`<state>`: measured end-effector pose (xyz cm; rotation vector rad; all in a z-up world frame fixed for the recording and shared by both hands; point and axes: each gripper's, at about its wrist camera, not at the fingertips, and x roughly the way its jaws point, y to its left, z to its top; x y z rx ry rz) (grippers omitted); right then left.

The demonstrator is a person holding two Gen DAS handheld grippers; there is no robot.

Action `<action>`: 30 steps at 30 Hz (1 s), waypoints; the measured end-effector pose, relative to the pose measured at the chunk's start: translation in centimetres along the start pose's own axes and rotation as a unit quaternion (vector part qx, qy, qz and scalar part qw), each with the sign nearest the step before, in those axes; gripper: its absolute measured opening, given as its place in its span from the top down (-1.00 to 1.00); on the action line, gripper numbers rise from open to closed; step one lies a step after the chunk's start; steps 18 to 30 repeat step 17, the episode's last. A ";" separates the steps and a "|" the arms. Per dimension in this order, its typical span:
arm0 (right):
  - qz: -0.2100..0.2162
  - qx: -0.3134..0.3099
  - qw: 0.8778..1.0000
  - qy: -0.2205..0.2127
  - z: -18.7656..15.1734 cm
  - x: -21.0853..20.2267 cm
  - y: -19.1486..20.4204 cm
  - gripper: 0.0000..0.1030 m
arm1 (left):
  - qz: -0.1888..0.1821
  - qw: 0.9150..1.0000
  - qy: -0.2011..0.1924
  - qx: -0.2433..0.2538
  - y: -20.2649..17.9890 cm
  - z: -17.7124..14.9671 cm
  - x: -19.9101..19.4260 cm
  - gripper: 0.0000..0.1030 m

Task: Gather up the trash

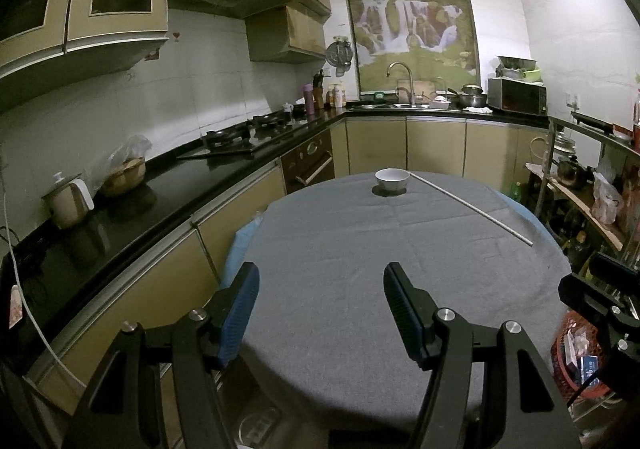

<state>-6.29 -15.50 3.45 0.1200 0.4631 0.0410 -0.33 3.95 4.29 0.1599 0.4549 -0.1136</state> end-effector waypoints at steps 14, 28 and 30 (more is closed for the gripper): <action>0.001 0.002 1.000 0.002 -0.1 0.0 0.0 -0.21 | 0.001 1.000 -0.002 0.000 0.1 -0.1 -0.1 -0.27; 0.000 0.004 1.000 0.002 -0.3 0.1 0.0 -0.21 | -0.001 1.000 -0.002 0.002 -0.1 -0.2 -0.1 -0.27; 0.000 0.004 1.000 0.002 -0.3 0.1 0.0 -0.21 | -0.001 1.000 -0.002 0.002 -0.1 -0.2 -0.1 -0.27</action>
